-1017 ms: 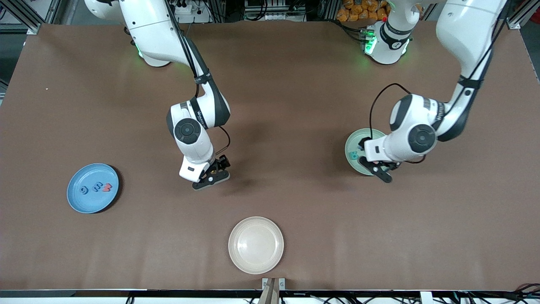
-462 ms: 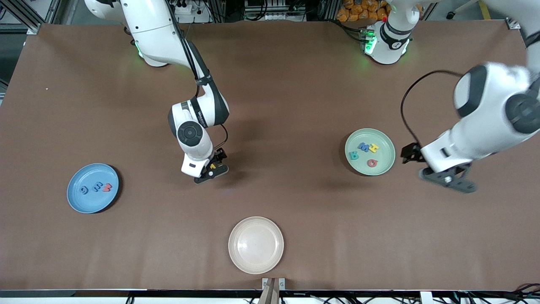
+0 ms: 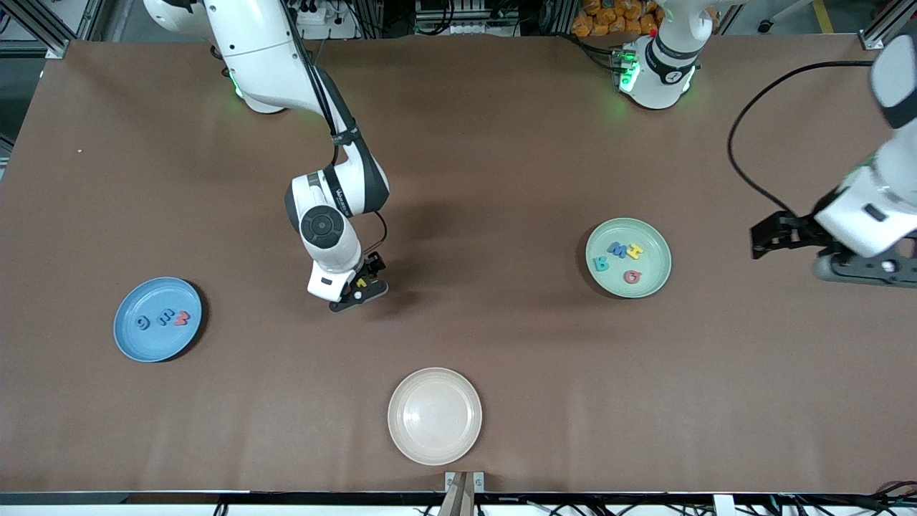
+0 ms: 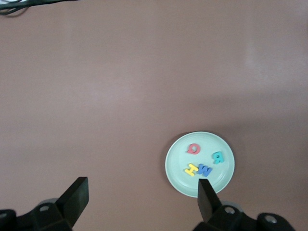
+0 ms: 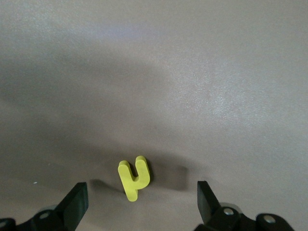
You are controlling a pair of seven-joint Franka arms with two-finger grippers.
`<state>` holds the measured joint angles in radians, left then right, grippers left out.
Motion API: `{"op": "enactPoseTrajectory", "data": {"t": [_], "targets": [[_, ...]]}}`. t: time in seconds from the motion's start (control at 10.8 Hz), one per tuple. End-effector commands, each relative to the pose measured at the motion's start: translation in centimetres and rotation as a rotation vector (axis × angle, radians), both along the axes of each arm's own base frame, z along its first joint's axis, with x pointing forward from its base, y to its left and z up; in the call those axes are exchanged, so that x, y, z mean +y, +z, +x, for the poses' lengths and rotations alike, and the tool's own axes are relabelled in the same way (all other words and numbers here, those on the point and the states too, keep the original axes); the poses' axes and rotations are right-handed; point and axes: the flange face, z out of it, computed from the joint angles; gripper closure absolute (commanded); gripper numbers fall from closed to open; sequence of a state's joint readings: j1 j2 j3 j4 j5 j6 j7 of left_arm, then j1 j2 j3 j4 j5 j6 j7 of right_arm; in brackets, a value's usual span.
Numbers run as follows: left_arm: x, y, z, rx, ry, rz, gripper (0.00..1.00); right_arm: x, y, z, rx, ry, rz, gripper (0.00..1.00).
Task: Sort upper and lower case letters into plates
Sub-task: 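Grasp the yellow letter with the right gripper while the left gripper withdraws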
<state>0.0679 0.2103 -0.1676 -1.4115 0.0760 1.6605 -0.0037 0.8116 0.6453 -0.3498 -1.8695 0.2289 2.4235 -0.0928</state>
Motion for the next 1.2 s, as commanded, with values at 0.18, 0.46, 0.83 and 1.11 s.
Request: {"op": "enactPoseTrajectory", "data": {"t": [0.18, 0.46, 0.83, 1.11], "targets": [[5.2, 3.6, -3.1, 0.033, 0.126, -0.061, 0.0, 0.6, -0.2, 0.5, -0.03, -0.003, 0.021, 0.0], [7.5, 3.4, -3.7, 0.043, 0.171, -0.066, 0.0, 0.7, -0.5, 0.4, -0.031, -0.002, 0.018, 0.0], [7.8, 3.5, -3.7, 0.041, 0.205, -0.064, 0.0, 0.7, -0.7, 0.5, -0.036, -0.001, 0.017, 0.0], [7.5, 4.4, -4.1, 0.026, 0.182, -0.072, 0.0, 1.0, -0.8, 0.4, -0.055, 0.007, 0.023, 1.0]]}}
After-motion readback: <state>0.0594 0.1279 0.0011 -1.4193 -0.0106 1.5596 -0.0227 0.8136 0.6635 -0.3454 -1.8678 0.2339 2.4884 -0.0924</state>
